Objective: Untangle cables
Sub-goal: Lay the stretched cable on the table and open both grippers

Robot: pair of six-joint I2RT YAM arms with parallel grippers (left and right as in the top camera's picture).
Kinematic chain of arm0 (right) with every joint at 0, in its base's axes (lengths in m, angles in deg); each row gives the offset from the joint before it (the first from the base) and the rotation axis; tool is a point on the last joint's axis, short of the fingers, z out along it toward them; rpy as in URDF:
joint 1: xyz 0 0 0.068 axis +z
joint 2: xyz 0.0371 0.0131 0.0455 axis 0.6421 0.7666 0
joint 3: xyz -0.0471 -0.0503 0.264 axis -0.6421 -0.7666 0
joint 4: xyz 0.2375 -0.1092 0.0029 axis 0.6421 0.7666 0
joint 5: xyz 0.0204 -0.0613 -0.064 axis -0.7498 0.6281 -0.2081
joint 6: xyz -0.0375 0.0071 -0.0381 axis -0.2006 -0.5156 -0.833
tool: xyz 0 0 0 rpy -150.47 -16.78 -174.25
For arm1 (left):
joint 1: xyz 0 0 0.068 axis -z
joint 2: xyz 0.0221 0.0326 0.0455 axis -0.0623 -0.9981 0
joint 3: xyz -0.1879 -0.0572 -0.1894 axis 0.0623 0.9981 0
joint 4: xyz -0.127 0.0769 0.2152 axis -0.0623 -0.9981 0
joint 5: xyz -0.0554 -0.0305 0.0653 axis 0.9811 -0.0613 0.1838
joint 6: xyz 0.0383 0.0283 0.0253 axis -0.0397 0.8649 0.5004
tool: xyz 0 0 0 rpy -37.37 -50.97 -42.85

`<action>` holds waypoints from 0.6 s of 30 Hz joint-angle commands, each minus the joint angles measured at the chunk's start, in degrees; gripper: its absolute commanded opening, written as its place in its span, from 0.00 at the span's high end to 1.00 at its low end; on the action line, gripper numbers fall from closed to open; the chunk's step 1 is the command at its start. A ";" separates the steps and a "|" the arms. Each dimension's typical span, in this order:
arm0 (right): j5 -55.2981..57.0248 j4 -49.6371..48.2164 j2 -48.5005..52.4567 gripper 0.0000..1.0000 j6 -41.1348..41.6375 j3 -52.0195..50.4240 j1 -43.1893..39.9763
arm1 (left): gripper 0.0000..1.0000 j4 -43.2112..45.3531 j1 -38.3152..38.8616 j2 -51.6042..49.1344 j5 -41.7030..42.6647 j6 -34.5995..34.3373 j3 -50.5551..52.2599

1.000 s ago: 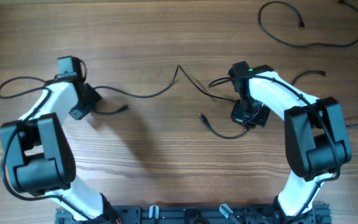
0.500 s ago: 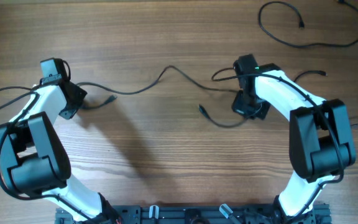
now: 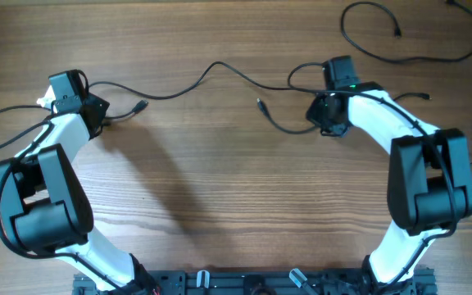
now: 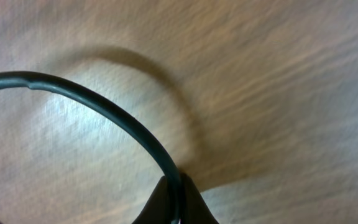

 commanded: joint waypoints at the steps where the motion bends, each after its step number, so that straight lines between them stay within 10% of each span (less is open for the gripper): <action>1: 0.46 -1.86 2.99 0.95 -1.64 -1.62 -3.06 | 0.96 3.48 1.84 -2.03 0.42 3.58 0.35; 18: 11.08 -23.47 3.02 0.95 -1.99 -1.62 -5.33 | 0.96 32.26 6.78 -13.57 0.39 3.67 0.33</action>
